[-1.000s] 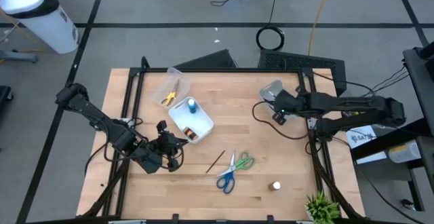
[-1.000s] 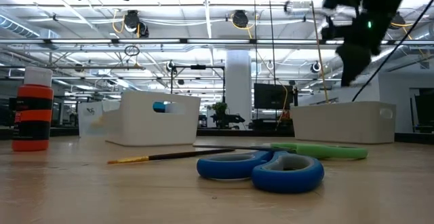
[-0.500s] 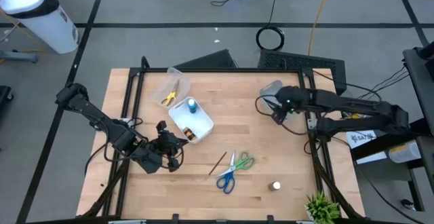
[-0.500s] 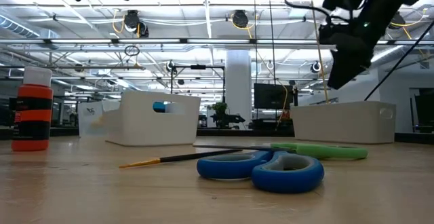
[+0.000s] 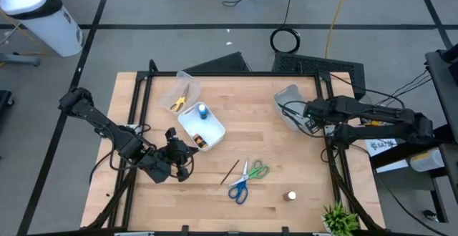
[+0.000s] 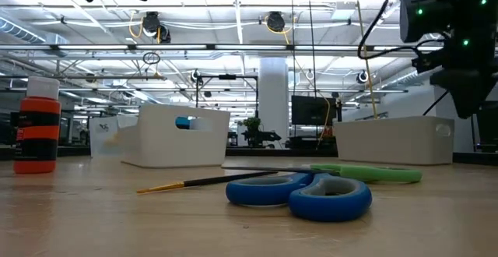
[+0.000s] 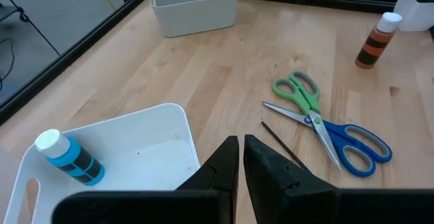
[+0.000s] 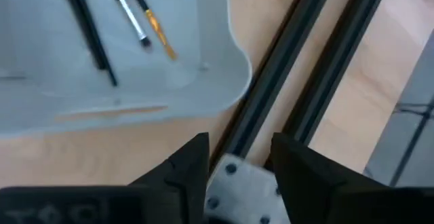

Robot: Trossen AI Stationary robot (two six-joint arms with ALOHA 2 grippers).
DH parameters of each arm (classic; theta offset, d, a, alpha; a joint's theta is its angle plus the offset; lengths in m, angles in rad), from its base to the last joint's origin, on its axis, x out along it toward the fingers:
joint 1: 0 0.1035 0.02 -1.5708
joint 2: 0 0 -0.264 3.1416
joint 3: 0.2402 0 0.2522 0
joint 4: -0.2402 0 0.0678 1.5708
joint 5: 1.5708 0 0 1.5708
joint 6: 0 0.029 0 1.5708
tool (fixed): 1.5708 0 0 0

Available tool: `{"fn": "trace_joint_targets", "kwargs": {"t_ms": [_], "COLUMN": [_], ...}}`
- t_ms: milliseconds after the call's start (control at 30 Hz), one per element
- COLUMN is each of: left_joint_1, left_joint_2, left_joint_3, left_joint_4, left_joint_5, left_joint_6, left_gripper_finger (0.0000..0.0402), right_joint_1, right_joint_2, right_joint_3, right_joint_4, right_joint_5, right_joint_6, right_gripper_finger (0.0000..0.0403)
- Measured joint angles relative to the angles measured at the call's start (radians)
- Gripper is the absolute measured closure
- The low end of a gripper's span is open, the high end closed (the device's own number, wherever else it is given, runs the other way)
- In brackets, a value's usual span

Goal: Pick & Place Paint Supplies
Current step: Adjust the gray bin

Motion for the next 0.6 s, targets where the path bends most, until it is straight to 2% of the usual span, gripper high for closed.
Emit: {"fn": "trace_joint_targets", "kwargs": {"t_ms": [167, 233, 367, 600], "left_joint_1": [0.000, 0.000, 0.000, 0.000], "left_joint_2": [0.000, 0.000, 0.000, 0.000], "left_joint_3": [0.000, 0.000, 0.000, 0.000], "left_joint_4": [0.000, 0.000, 0.000, 0.000], "left_joint_5": [0.000, 0.000, 0.001, 0.002], "left_joint_6": [-0.006, -0.007, -0.004, -0.003], "left_gripper_finger": [0.0364, 0.0364, 0.0364, 0.0364], "right_joint_1": [-0.002, -0.003, -0.004, -0.004], "right_joint_2": [0.073, 0.104, 0.163, 0.280], "right_joint_3": [-0.012, -0.012, -0.012, -0.012], "right_joint_4": [0.100, 0.162, 0.331, 0.706], "right_joint_5": [-0.031, -0.077, -0.156, -0.179], "right_joint_6": [-0.032, -0.030, -0.061, -0.204], "right_gripper_finger": [0.0272, 0.0273, 0.0273, 0.0273]}}
